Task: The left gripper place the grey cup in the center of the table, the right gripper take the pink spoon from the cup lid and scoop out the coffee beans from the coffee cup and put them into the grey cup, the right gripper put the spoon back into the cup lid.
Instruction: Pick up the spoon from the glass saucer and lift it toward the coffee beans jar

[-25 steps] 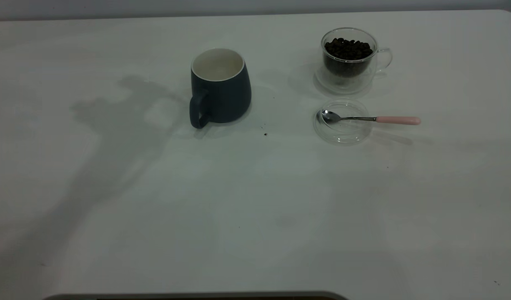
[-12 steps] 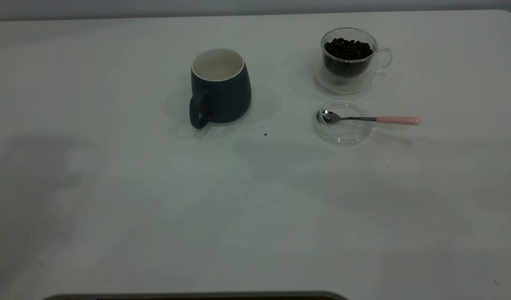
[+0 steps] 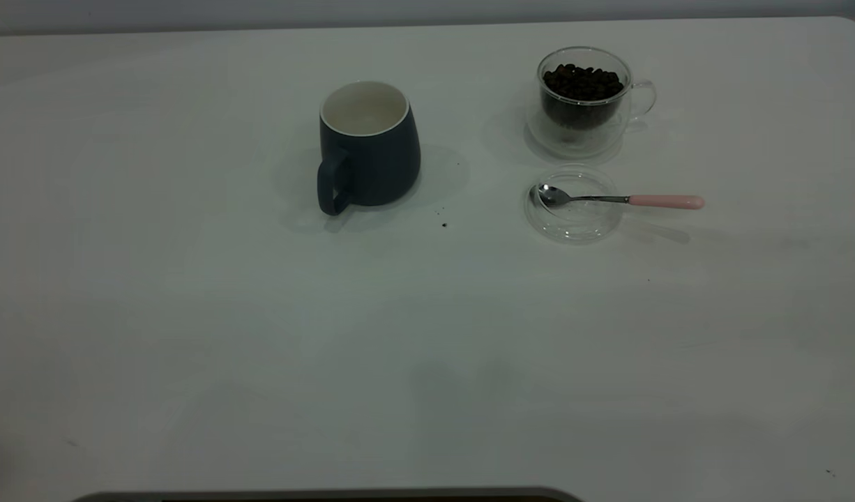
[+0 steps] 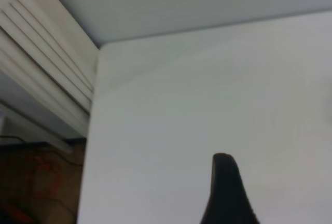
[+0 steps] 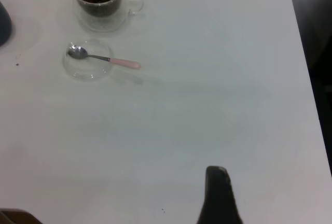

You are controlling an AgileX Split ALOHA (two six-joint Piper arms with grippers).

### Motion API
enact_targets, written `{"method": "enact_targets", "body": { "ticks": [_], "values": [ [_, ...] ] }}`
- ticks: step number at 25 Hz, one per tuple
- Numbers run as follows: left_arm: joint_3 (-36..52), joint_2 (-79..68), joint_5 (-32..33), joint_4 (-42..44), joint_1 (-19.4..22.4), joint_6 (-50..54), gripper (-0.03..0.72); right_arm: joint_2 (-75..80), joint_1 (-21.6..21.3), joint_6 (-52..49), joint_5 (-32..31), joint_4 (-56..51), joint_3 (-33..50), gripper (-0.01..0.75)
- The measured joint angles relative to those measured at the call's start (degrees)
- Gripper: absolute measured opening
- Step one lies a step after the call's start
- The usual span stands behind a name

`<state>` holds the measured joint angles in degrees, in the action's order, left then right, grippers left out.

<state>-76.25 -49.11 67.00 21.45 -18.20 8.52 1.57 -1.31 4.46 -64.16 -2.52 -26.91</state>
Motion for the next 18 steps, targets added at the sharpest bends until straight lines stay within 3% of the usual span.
{"method": "enact_targets", "body": {
  "ticks": [13, 18],
  "values": [
    [39.12, 27.47, -0.26, -17.93, 0.00, -6.72, 0.565, 0.00, 0.00, 0.00, 0.00, 0.00, 0.00, 0.575],
    [46.78, 32.85, -1.27, -21.11, 0.00, -8.12, 0.565, 0.00, 0.00, 0.00, 0.00, 0.00, 0.00, 0.575]
  ]
}}
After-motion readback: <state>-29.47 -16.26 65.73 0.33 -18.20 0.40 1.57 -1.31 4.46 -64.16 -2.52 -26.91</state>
